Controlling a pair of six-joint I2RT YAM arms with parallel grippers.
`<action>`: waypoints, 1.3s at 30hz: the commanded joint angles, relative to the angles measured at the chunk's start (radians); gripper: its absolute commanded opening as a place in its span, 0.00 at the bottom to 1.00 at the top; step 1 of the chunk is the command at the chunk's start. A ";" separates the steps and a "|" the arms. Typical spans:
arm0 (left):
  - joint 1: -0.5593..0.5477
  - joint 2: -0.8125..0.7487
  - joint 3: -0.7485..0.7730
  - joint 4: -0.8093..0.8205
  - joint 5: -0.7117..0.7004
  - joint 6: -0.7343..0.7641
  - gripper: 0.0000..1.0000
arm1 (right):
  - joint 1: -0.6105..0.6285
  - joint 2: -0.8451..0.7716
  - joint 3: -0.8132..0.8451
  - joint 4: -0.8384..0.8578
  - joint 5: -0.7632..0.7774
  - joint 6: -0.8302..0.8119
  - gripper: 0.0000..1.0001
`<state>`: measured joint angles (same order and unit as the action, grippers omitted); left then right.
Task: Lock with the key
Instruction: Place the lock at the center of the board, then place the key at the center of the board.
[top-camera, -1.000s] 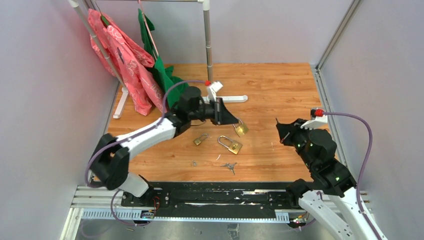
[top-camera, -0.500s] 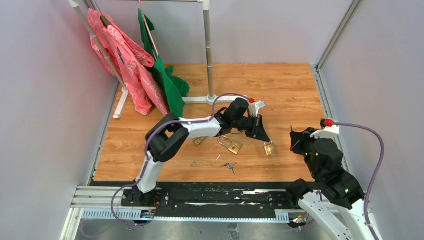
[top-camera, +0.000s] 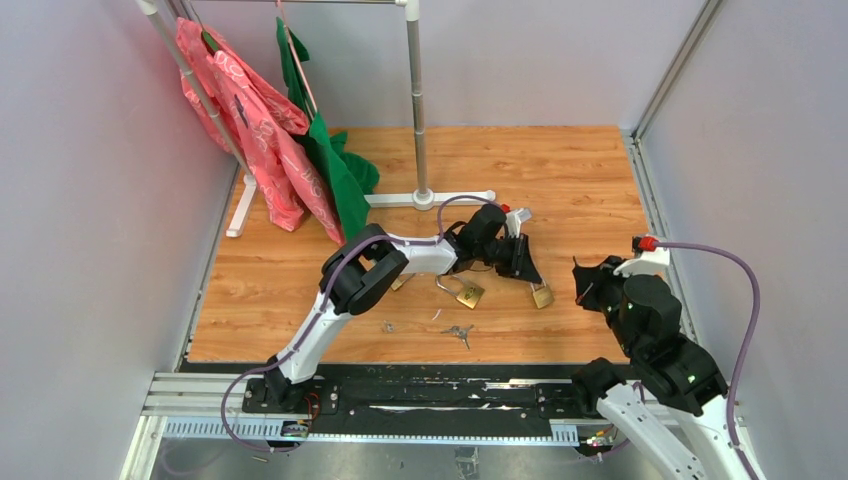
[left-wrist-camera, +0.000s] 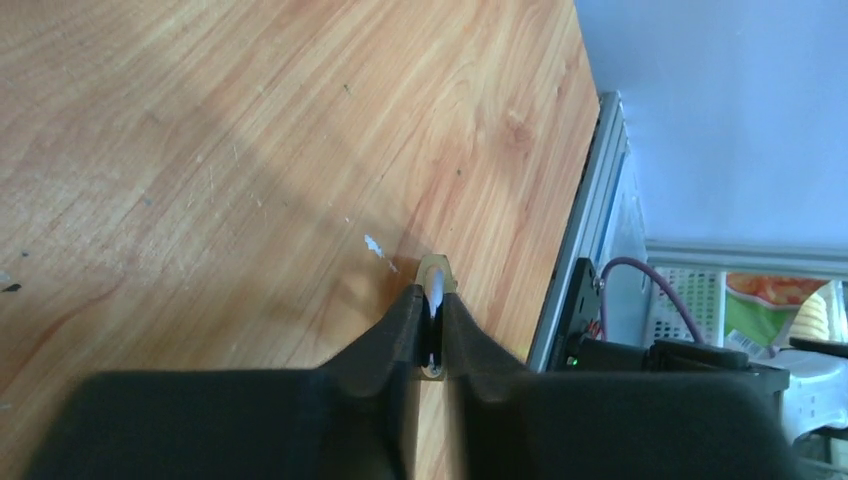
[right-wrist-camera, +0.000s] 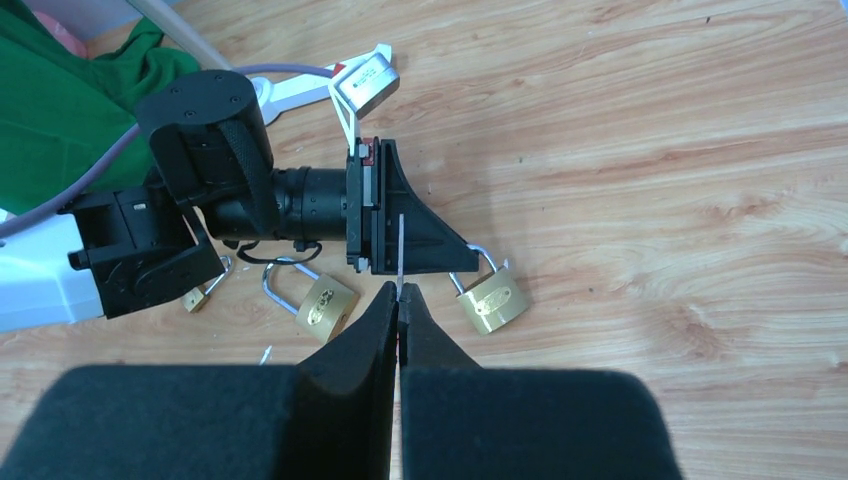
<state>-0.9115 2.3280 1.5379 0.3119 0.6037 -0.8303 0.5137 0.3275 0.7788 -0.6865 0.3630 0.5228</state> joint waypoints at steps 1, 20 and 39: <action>0.000 0.013 0.026 0.050 -0.034 -0.009 0.26 | -0.015 0.019 -0.008 -0.036 -0.039 0.001 0.00; 0.041 -0.363 0.056 -0.499 -0.344 0.365 0.78 | -0.015 0.057 -0.085 -0.075 -0.129 0.074 0.00; 0.068 -1.050 -0.343 -0.712 -0.651 0.385 0.79 | -0.184 0.236 -0.519 0.276 -0.568 0.194 0.00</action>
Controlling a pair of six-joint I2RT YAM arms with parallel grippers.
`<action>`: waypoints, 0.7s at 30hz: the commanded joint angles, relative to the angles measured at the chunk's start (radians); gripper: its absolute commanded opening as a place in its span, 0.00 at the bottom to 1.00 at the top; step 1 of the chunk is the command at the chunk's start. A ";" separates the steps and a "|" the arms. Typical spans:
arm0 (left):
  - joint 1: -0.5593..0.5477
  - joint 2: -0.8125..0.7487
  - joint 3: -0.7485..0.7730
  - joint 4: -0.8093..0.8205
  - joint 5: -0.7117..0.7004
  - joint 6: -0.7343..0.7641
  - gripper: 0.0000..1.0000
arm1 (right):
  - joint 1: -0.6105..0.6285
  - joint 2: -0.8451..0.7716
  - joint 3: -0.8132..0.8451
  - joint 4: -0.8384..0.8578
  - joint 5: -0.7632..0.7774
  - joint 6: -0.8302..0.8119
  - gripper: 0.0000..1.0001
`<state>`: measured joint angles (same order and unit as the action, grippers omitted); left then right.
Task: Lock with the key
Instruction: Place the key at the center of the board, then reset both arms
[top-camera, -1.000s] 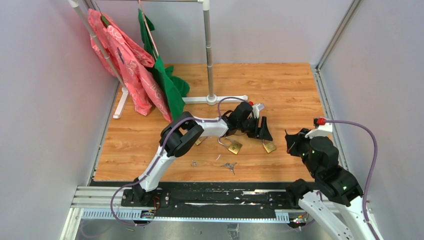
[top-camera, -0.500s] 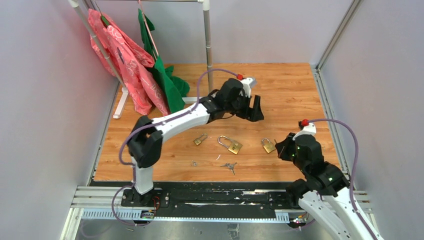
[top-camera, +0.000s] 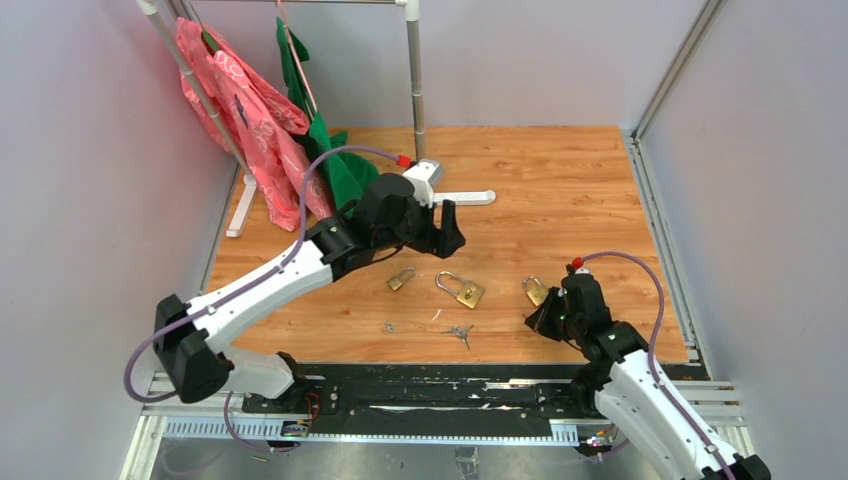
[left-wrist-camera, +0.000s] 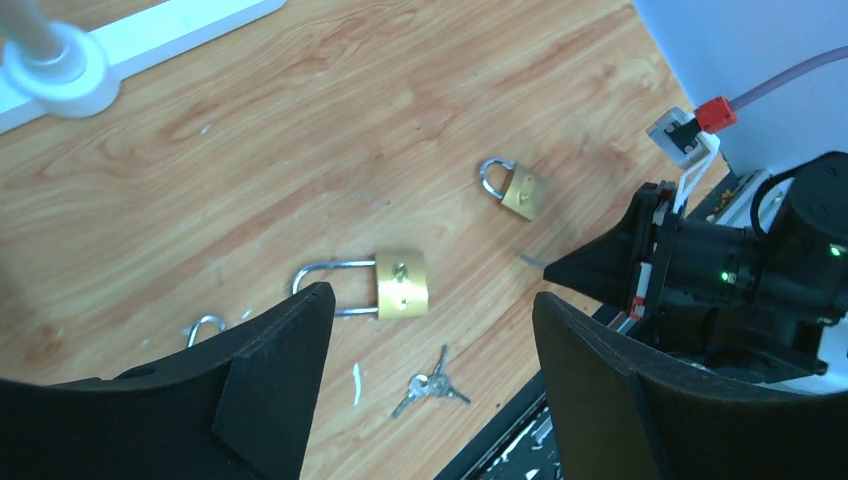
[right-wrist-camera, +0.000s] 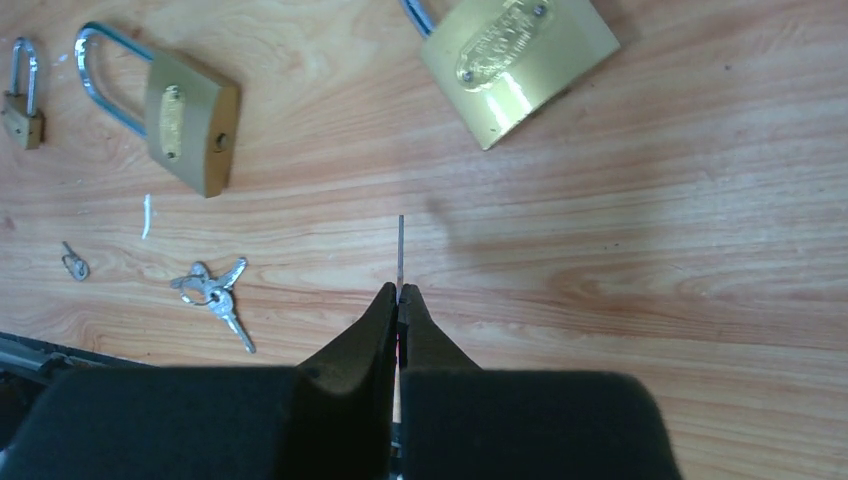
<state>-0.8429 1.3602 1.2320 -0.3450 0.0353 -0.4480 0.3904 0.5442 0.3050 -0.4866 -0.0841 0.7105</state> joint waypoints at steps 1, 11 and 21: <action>-0.002 -0.109 -0.049 -0.062 -0.100 0.001 0.79 | -0.070 0.020 -0.050 0.074 -0.119 0.000 0.00; -0.002 -0.231 -0.094 -0.123 -0.179 -0.006 0.83 | -0.074 -0.033 0.029 -0.072 0.046 -0.047 0.71; -0.001 -0.351 -0.069 -0.153 -0.235 0.006 0.83 | -0.073 0.036 0.385 -0.152 0.189 -0.178 0.87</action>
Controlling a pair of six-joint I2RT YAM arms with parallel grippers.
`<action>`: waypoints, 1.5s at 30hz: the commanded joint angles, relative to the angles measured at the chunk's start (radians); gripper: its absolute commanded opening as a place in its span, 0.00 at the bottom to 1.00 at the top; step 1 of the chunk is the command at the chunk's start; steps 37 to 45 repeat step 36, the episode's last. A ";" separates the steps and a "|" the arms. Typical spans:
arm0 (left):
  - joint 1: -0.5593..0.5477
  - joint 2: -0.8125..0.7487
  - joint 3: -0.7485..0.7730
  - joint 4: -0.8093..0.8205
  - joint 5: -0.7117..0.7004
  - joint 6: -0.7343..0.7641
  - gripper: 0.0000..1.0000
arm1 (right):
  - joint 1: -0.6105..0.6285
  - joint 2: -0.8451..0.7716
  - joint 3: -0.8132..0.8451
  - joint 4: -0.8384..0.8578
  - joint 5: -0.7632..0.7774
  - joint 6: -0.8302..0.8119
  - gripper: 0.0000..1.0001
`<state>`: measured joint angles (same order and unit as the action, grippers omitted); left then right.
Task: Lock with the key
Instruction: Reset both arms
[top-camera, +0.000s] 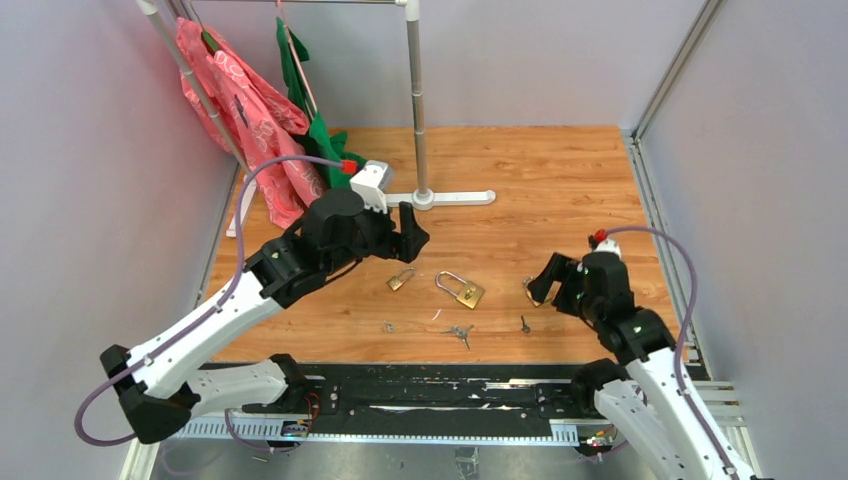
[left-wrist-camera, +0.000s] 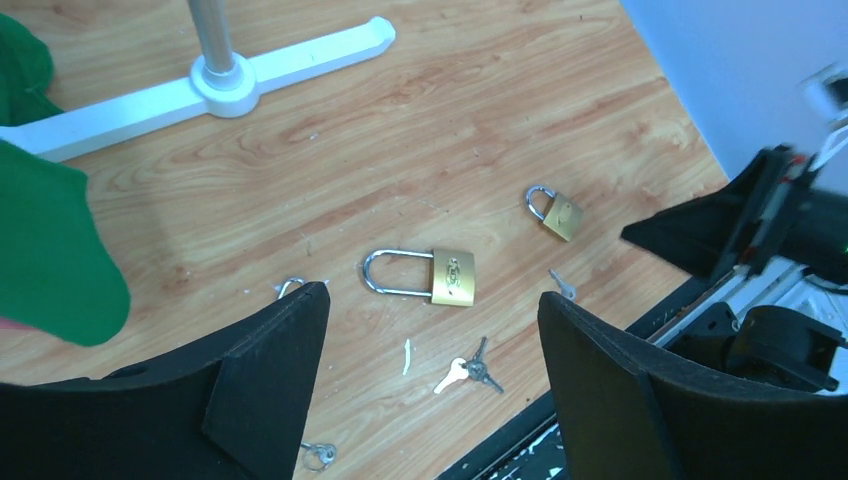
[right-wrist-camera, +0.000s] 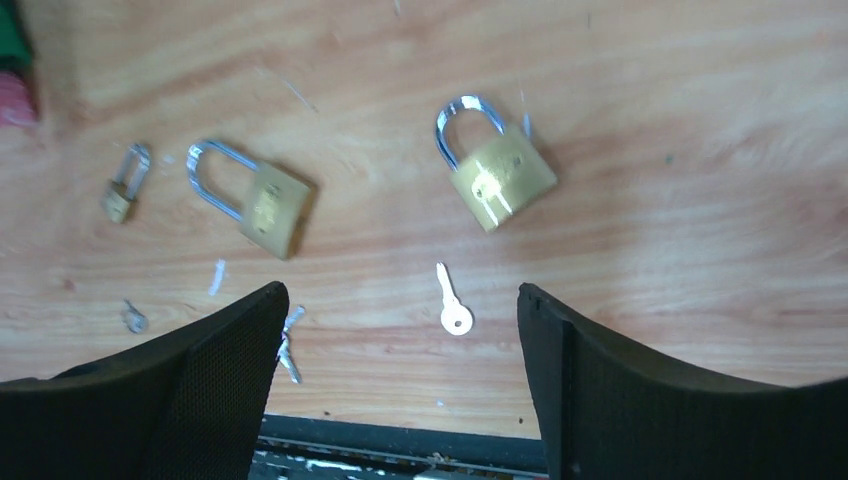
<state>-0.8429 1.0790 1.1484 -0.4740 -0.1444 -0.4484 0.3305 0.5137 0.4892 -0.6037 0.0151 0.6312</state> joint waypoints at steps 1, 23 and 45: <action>-0.002 -0.084 0.029 -0.043 -0.074 0.009 0.83 | -0.013 0.104 0.281 -0.053 0.111 -0.129 0.87; -0.002 -0.685 0.020 -0.316 -0.691 -0.066 0.97 | -0.013 0.351 0.744 -0.038 0.361 -0.296 0.91; -0.002 -0.663 0.043 -0.347 -0.700 -0.059 1.00 | -0.013 0.379 0.729 -0.038 0.360 -0.268 0.93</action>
